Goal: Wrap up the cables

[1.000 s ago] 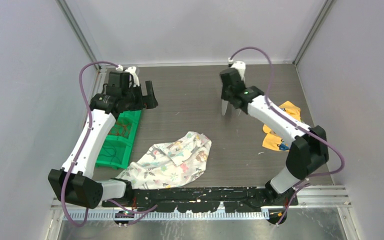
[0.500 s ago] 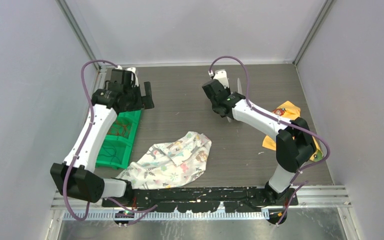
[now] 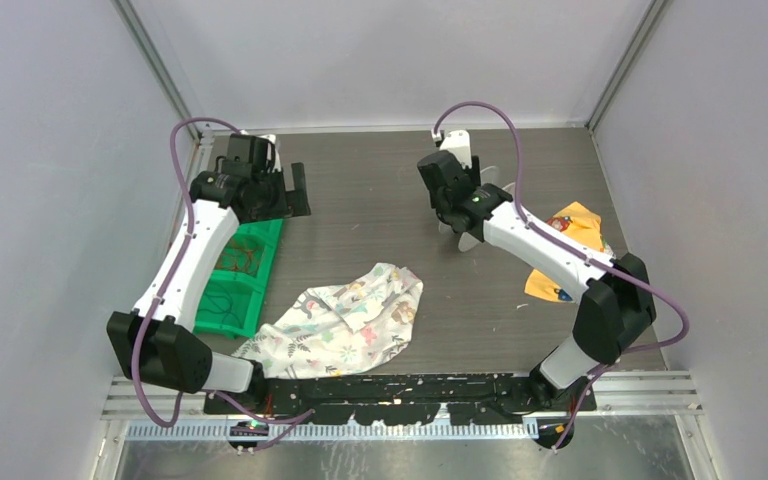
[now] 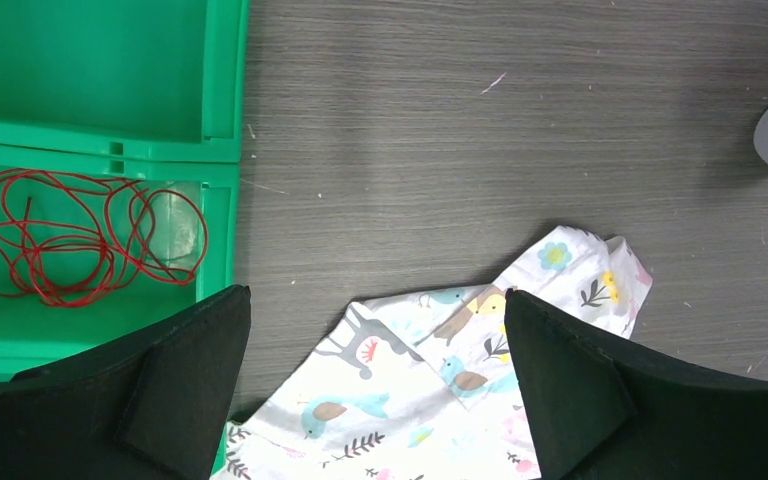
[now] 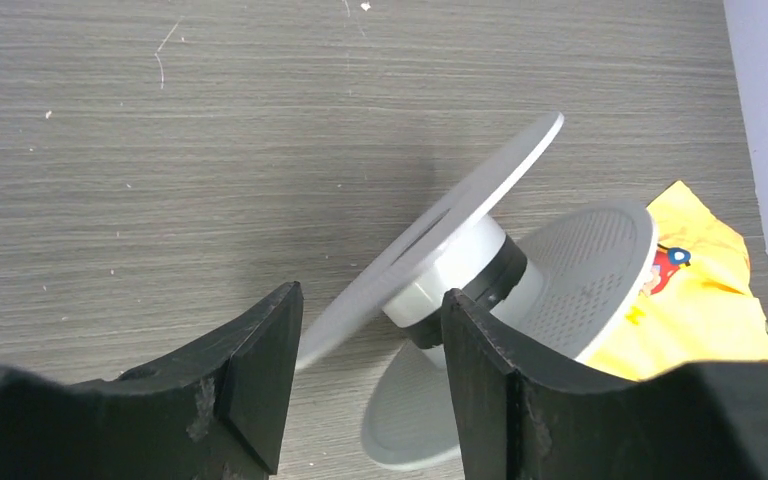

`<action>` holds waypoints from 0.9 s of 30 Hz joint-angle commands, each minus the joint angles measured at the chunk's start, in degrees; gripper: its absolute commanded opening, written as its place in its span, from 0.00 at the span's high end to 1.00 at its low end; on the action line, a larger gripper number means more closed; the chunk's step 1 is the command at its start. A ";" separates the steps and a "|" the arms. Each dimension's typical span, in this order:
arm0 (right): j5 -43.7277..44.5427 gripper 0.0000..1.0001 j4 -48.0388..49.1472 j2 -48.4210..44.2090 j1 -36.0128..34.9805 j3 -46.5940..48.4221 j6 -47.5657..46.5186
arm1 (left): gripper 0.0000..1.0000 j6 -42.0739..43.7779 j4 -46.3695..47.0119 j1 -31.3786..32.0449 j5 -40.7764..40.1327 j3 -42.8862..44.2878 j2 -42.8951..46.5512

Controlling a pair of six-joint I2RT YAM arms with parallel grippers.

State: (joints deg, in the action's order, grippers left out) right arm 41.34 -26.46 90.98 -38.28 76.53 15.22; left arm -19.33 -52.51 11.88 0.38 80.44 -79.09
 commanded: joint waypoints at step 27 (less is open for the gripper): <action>1.57 0.31 -1.67 -13.36 -0.26 4.42 0.27 | 0.01 -7.26 -8.22 -1.58 -15.36 0.74 -0.98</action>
State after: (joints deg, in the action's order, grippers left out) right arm 41.45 -30.04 82.13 -38.30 78.59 15.20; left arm -23.44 -54.98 11.05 -4.29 80.42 -80.44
